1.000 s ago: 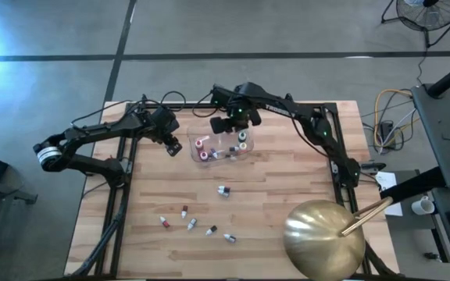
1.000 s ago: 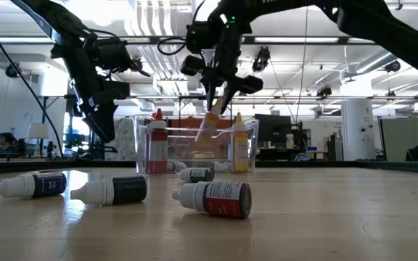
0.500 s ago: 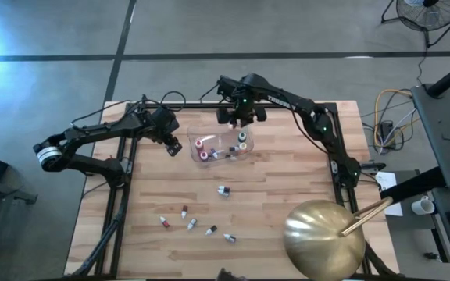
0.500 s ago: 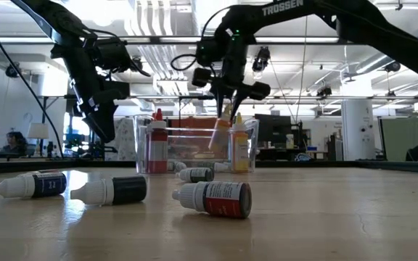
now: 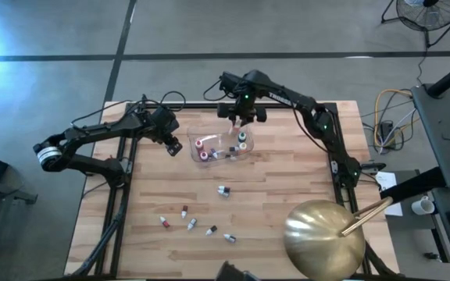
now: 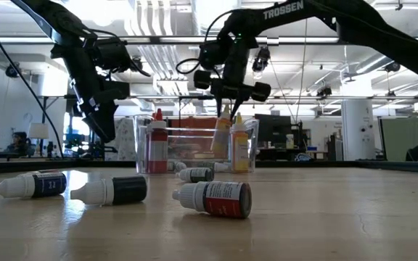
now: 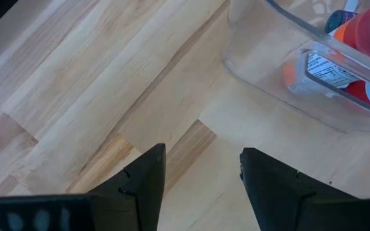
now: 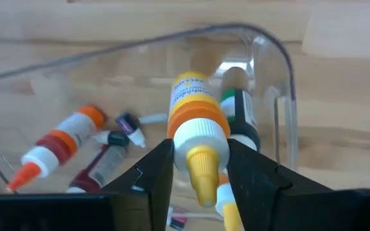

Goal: Pick & Place food coloring
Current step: Put the large yellow food coloring bottle in the transparent bin

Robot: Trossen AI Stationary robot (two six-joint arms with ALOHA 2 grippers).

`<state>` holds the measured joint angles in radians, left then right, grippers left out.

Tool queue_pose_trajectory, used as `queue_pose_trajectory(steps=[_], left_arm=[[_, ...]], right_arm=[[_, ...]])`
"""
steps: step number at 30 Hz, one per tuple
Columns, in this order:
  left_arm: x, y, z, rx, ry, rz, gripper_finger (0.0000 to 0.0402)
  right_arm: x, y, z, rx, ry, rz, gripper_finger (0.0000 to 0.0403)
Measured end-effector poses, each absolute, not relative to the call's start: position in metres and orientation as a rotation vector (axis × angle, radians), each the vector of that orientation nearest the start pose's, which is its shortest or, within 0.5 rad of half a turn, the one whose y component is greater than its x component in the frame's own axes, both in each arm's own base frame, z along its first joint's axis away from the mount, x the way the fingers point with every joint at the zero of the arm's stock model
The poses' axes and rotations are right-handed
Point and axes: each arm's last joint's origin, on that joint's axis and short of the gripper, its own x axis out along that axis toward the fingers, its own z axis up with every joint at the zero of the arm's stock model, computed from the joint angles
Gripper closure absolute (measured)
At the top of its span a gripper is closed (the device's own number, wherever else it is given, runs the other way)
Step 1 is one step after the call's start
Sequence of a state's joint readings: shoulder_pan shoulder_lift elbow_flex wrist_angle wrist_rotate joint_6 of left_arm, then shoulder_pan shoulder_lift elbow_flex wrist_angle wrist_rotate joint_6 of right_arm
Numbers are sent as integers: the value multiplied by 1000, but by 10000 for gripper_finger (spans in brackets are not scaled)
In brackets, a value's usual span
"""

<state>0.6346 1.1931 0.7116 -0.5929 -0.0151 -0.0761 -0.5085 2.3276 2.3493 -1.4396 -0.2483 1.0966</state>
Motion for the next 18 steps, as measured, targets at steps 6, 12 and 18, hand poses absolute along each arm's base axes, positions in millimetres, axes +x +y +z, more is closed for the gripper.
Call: queue_pose_trajectory(steps=[6, 12, 18], left_arm=[[172, 127, 204, -402, 1018, 627, 227], [172, 127, 204, -405, 1019, 628, 227], [172, 127, 204, -406, 1019, 629, 227]], right_arm=[[403, -222, 266, 1460, 1091, -983, 284], [403, -222, 262, 1462, 1106, -992, 276], [403, -222, 256, 1445, 1123, -999, 274]])
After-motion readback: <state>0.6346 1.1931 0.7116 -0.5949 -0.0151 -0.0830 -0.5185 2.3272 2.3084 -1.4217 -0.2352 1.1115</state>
